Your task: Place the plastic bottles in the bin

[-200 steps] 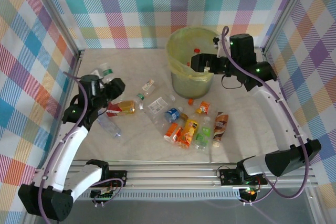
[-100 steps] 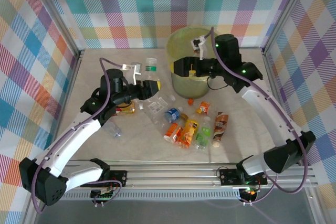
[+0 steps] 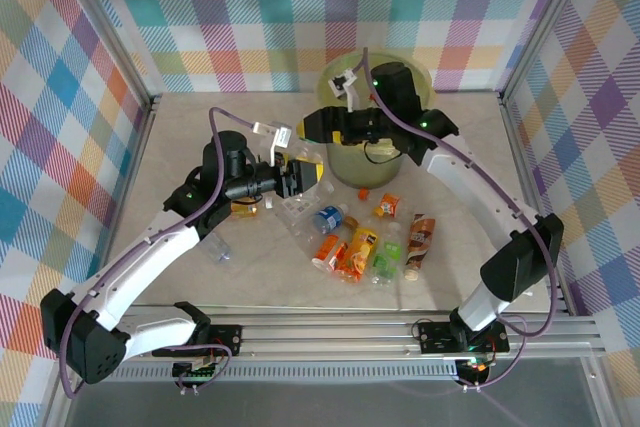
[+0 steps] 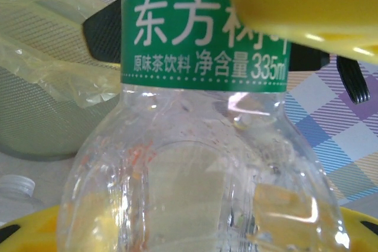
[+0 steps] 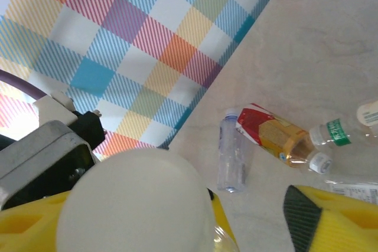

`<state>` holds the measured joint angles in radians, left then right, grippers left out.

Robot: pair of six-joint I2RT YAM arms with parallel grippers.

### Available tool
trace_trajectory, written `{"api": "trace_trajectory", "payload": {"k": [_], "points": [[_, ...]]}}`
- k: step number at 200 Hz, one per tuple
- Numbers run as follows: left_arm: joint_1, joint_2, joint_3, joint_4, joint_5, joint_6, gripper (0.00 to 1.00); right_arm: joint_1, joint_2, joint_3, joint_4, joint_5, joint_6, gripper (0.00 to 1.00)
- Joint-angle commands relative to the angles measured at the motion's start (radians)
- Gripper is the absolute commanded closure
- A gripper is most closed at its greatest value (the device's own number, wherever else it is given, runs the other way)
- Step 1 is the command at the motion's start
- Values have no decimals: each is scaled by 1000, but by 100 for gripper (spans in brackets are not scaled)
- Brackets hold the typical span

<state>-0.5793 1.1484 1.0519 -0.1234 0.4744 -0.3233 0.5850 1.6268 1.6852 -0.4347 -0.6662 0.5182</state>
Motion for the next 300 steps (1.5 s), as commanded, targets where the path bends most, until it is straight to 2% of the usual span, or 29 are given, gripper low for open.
{"api": "trace_trajectory", "payload": {"k": [1, 34, 49, 62, 83, 86, 127, 167, 197, 263, 300], "points": [[-13, -5, 35, 47, 1, 21, 61, 16, 24, 34, 53, -50, 22, 28], [-13, -25, 19, 49, -36, 18, 59, 18, 29, 32, 54, -52, 29, 52], [-12, -38, 11, 46, -59, 18, 54, 18, 26, 30, 55, -47, 27, 63], [-12, -52, 5, 38, -73, 18, 42, 18, 21, 32, 47, -34, 20, 70], [-13, -86, -6, 17, -98, 21, 2, 18, 11, 49, 14, 14, -4, 76], [-13, -93, -9, 15, -104, 22, 0, 18, 10, 52, 9, 23, -9, 77], [-13, -231, -76, -26, -214, 20, 0, 2, 8, 149, -90, 153, -59, 81], [-13, -390, -176, -66, -436, 50, 0, -57, 23, 275, -117, 243, -76, 85], [-13, -471, -235, -79, -554, 58, 0, -114, 63, 396, -144, 347, -98, 88], [-13, -488, -250, -135, -639, 35, 0, -215, 242, 665, -261, 594, -165, 89], [-12, -498, -267, -146, -683, 9, 0, -230, 352, 742, -326, 613, -185, 88]]}}
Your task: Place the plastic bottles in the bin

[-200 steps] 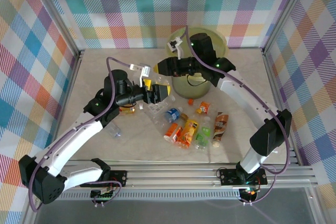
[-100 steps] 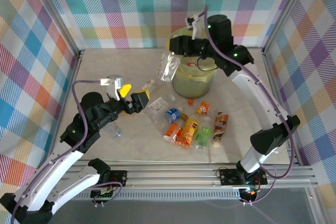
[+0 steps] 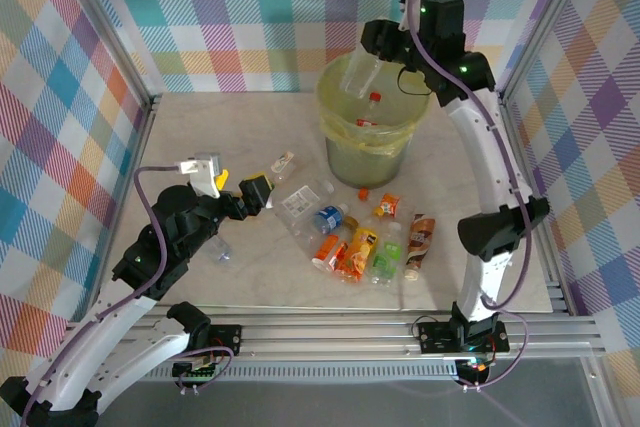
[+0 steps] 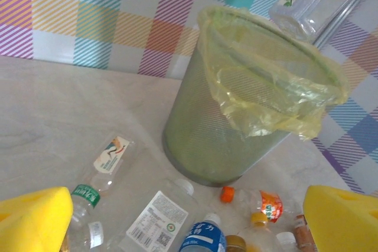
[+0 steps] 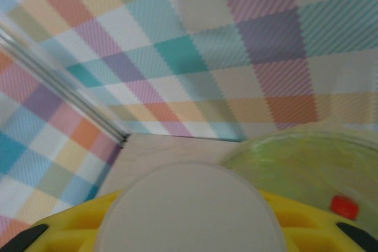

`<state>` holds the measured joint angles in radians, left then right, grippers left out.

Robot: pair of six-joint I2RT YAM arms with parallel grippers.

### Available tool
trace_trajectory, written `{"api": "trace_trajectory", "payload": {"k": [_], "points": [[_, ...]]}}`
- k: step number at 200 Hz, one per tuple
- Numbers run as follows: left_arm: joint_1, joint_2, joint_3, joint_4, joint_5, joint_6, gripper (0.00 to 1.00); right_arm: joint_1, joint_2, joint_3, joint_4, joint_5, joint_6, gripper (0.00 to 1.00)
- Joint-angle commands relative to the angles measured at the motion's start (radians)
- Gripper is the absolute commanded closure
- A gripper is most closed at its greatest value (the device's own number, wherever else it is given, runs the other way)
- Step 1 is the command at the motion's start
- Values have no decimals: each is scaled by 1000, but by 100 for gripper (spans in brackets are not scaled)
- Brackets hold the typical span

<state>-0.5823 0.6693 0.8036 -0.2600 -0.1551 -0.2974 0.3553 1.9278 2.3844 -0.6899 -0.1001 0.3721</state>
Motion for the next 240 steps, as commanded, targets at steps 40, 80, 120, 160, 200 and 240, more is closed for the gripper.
{"api": "trace_trajectory", "payload": {"k": [40, 80, 120, 160, 200, 240], "points": [[-10, -23, -29, -50, -120, -47, 0, -1, 132, 35, -110, 13, -31, 86], [-9, -33, -35, -76, -200, -95, 0, 4, 170, -36, -89, -29, -31, 85], [-10, -45, -32, -160, -338, -177, 0, 24, 175, -155, -27, -8, -52, 80], [-10, -40, -29, -248, -442, -253, 0, 54, 185, -233, 7, 23, -79, 72], [-10, -24, -20, -342, -481, -326, 0, 57, 195, -252, 5, 23, -78, 52], [-10, 8, -30, -451, -490, -418, 0, 57, 174, -235, -19, 31, -91, 30]]}}
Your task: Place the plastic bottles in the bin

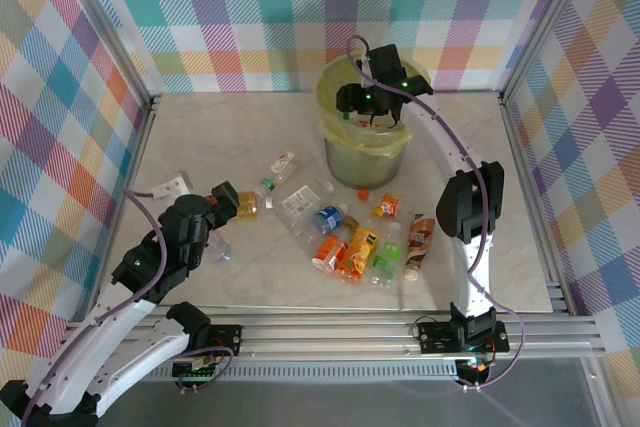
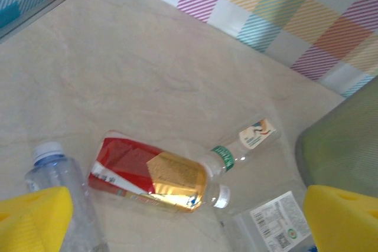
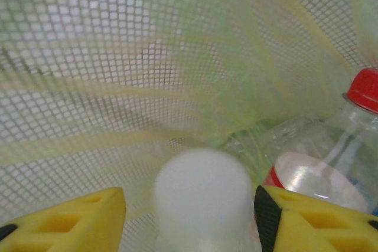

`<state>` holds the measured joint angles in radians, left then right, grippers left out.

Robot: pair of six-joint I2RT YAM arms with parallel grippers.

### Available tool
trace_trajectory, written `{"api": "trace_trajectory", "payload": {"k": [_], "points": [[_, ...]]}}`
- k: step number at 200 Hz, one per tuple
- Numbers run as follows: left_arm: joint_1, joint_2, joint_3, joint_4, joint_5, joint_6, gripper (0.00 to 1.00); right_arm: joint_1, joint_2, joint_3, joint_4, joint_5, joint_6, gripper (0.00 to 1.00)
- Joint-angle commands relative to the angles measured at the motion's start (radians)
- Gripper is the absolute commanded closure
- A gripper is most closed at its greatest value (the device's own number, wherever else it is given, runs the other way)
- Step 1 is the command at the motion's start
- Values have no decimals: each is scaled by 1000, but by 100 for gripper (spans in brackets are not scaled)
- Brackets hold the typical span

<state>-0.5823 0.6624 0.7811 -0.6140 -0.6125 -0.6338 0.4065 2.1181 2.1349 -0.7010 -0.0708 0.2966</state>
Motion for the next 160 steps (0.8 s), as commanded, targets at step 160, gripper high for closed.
{"api": "trace_trajectory", "payload": {"k": [160], "points": [[261, 44, -197, -115, 274, -123, 0, 6, -605, -268, -197, 341, -39, 0]]}}
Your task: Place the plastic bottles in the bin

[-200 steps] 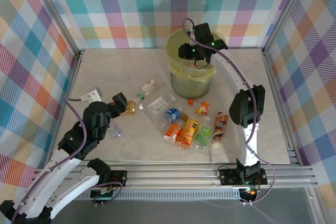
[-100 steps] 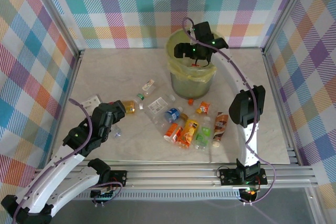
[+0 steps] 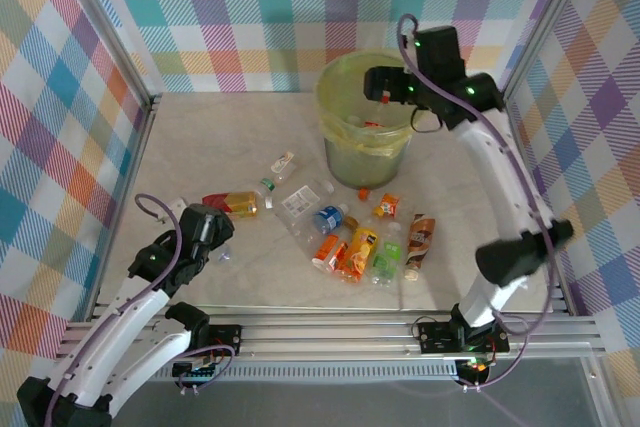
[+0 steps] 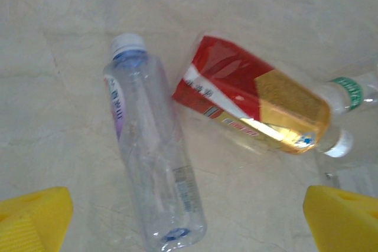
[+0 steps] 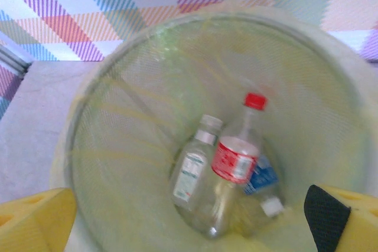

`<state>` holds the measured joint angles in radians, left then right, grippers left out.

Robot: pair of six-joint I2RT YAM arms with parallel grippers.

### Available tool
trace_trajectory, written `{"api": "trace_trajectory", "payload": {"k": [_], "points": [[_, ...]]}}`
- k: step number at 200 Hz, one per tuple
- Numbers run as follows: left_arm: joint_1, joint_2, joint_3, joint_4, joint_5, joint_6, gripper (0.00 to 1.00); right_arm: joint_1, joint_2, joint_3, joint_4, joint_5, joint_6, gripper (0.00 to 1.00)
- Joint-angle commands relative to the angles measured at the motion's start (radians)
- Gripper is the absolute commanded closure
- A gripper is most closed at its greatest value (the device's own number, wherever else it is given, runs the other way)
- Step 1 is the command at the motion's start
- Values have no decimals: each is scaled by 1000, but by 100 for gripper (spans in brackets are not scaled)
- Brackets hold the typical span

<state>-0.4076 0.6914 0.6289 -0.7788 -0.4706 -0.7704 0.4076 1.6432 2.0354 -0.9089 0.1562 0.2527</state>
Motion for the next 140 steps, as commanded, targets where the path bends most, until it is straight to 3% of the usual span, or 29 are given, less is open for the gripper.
{"api": "trace_trajectory", "payload": {"k": [1, 31, 62, 140], "points": [[96, 16, -48, 50, 140, 14, 0, 5, -136, -178, 14, 116, 6, 0], [218, 66, -108, 140, 292, 27, 0, 4, -341, -422, 70, 151, 50, 0], [267, 121, -142, 205, 342, 35, 0, 5, -465, -591, 70, 153, 114, 0], [308, 223, -203, 324, 397, 32, 0, 5, -536, -775, 123, 103, 213, 0]]}}
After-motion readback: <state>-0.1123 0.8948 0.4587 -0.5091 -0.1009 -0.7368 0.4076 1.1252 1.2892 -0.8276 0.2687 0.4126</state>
